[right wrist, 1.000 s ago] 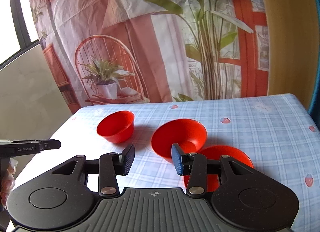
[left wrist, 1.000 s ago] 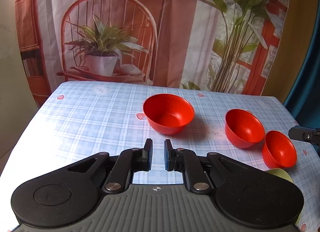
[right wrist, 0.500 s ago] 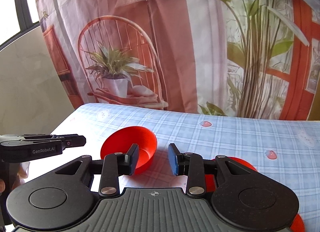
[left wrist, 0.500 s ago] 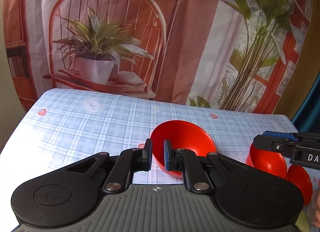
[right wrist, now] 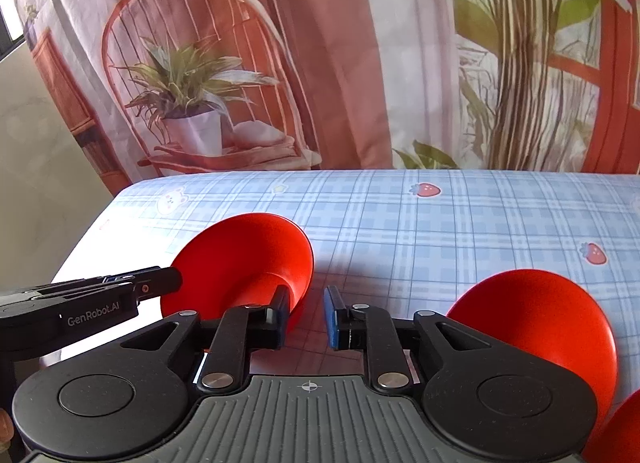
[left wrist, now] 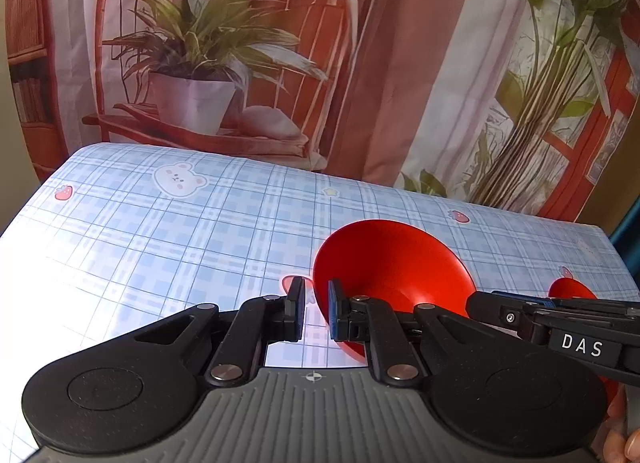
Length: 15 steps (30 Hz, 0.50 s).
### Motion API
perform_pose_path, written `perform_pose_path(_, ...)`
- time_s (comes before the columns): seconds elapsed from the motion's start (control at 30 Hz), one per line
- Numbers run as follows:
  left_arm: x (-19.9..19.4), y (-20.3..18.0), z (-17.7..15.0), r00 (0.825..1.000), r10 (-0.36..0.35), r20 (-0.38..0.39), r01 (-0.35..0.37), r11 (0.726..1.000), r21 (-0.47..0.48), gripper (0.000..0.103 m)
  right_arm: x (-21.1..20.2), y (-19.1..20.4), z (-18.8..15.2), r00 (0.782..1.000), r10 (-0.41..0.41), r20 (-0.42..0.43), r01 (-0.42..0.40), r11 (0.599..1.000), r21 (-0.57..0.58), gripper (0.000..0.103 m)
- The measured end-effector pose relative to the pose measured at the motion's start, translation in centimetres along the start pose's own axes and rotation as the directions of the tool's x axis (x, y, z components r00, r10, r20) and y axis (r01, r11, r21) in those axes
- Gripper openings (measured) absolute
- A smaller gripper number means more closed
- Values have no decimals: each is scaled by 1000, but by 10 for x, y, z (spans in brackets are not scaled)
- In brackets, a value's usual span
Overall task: Organize plates and bowls
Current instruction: 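Move the left tool to a red bowl and close on its rim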
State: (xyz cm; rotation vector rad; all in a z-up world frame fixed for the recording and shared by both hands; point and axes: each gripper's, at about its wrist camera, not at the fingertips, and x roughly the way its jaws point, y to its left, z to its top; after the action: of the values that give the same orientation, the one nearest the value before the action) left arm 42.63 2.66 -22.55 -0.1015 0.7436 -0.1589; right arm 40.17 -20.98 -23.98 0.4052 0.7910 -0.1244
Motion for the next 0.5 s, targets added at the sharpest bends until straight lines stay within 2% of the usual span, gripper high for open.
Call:
perform_pose_path(0.3, 4, -4, -4, 999, -35, -17, 36, 999, 28, 13, 3, 0, -2, 1000, 14, -7, -14, 1000, 5, 9)
perform_pose_path(0.5, -3, -5, -8, 999, -41, -15, 41, 998, 44, 12, 2, -3, -5, 1000, 23, -14, -22, 1000, 15, 9)
